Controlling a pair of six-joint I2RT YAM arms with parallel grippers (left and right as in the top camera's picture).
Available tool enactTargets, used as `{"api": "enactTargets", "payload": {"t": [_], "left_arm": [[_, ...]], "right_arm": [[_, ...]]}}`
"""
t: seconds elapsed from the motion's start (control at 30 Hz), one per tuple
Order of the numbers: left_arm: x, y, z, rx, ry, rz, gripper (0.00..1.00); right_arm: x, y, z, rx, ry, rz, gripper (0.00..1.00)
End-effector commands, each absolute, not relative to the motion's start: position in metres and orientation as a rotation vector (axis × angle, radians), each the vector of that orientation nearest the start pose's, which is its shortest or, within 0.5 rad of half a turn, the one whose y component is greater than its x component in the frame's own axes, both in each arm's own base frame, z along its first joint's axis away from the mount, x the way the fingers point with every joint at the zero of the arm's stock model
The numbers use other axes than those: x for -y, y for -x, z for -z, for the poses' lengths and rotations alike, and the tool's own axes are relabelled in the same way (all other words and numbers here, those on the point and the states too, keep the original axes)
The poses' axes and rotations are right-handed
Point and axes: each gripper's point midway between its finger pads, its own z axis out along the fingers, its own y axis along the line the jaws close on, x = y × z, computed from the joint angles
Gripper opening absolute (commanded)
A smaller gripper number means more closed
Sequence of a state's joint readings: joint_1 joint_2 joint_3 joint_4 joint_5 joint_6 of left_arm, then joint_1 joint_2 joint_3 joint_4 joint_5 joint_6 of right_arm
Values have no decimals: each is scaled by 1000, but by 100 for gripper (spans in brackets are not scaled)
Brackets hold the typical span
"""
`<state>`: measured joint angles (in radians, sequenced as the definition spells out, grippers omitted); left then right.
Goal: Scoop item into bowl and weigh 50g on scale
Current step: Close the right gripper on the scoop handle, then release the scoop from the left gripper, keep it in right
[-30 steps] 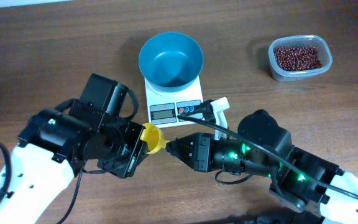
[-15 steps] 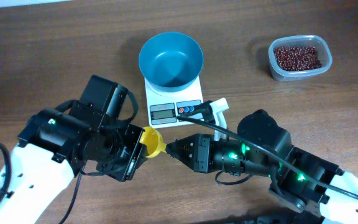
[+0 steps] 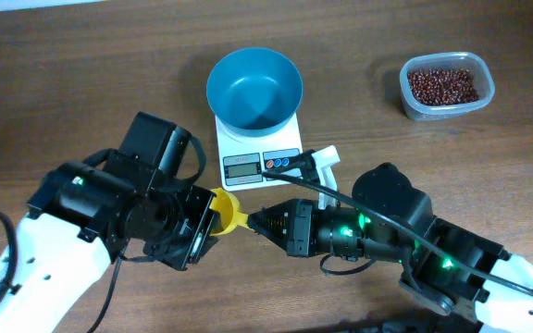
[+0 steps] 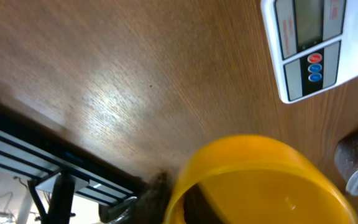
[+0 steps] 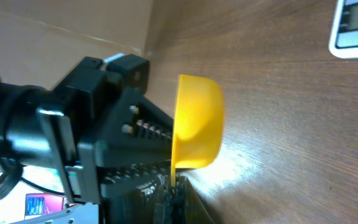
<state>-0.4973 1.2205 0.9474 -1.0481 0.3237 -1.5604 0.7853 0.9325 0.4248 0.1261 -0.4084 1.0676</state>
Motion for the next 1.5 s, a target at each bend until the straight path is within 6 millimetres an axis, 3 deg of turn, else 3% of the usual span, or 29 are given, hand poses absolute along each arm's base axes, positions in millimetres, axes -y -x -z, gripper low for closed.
{"api": "enactTargets", "payload": {"t": [0.0, 0.07, 0.17, 0.3, 0.47, 0.57, 0.77, 0.87, 0.97, 1.1, 1.2, 1.33, 1.47], "left_arm": [[161, -183, -121, -2827, 1571, 599, 53], [160, -184, -121, -2818, 1570, 594, 82], [157, -190, -123, -2804, 1568, 609, 96], [150, -208, -139, -2851, 1265, 698, 96], [153, -230, -175, -2864, 708, 838, 97], [154, -231, -181, -2863, 615, 840, 99], [154, -230, -180, -2870, 615, 835, 99], [146, -233, -176, -2858, 631, 757, 99], [152, -228, -178, -2879, 595, 813, 100], [160, -236, -183, -2838, 372, 824, 85], [184, -240, -193, -2764, 65, 848, 73], [215, -240, -205, -2648, -210, 851, 73], [224, -249, -209, -2563, -263, 717, 77]], "right_arm": [[-279, -178, -184, -2253, 75, -1510, 4], [-276, -178, -177, -2270, 96, -1461, 4], [-269, -176, -159, -2332, 116, -1371, 4], [-262, -177, -158, -2324, 158, -1318, 4], [-225, -188, -169, -2311, 88, -1187, 4], [-205, -184, -181, -2306, 67, -1140, 4], [-161, -172, -207, -2304, -28, -985, 4], [-141, -162, -235, -2262, -69, -935, 4], [-130, -149, -262, -2223, -72, -938, 4], [-122, -136, -280, -2223, -72, -937, 4], [-107, -131, -294, -2205, -109, -883, 4], [-80, -127, -320, -2135, -181, -787, 4], [-73, -121, -339, -2084, -186, -798, 4]]}}
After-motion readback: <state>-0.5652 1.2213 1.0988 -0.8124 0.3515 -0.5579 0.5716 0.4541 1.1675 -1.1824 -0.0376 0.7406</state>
